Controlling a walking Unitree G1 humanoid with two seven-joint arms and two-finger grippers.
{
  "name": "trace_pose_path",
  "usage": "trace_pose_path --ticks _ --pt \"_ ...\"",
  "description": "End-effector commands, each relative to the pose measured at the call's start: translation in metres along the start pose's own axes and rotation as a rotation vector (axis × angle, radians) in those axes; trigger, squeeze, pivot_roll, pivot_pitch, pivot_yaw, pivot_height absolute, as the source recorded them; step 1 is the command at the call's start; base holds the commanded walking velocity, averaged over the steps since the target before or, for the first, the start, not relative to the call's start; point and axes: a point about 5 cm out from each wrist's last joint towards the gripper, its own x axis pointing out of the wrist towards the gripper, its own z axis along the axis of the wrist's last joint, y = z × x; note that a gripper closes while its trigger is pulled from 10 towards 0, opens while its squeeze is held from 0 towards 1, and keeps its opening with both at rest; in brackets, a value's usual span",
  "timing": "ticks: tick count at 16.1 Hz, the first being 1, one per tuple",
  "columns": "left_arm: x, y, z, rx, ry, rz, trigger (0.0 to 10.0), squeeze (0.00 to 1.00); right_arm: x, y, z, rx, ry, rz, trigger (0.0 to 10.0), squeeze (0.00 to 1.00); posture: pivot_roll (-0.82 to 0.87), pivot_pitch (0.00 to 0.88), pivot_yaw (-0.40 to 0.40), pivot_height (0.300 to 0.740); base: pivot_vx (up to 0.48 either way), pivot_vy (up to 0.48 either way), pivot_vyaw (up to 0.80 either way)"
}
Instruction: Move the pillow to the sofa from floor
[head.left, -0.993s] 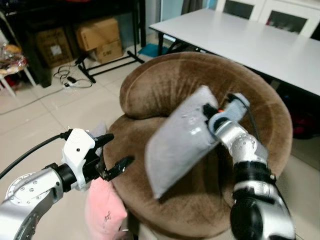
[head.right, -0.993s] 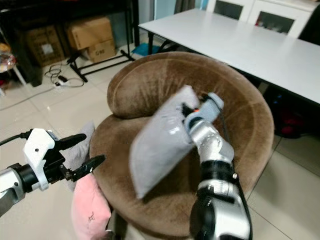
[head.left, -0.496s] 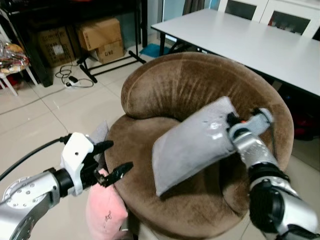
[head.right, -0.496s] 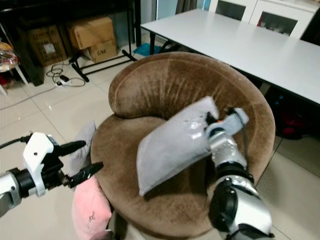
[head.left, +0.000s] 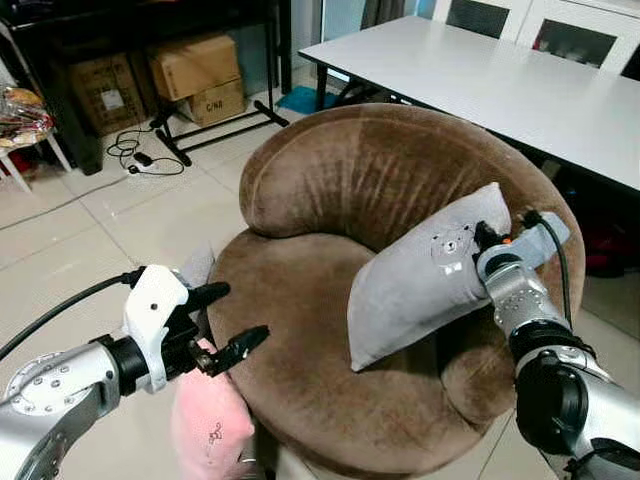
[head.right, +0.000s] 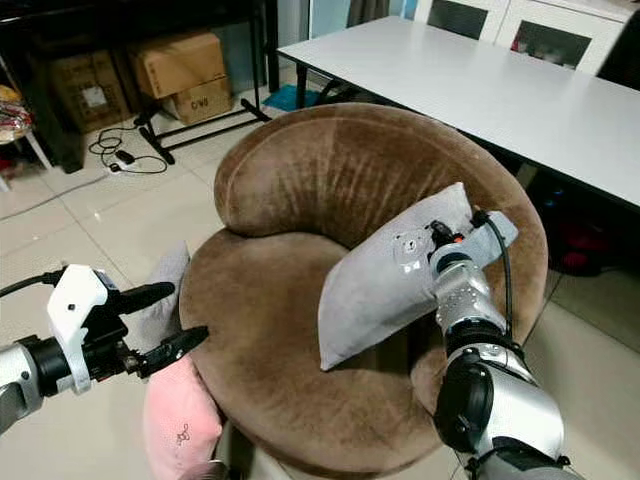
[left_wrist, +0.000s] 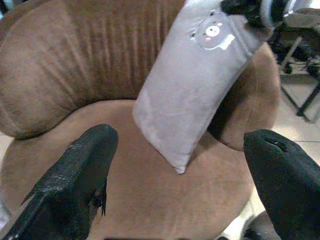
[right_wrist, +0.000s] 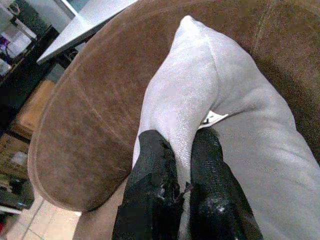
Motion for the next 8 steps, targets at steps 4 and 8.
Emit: trace_pose_path --ticks 4,8 --pt "0.001 -0.003 0.006 0.017 -0.015 -0.020 10.0 0.00 0.002 0.001 0.023 -0.063 -0.102 0.018 10.0 1.00 0.10 0.000 -0.017 0.740 0.000 0.000 0.00" --pt "0.004 0.000 0.009 0.016 -0.068 0.046 10.0 0.00 0.000 -0.001 0.034 -0.161 -0.150 0.051 10.0 1.00 0.09 0.000 -0.028 0.740 0.000 0.000 0.00"
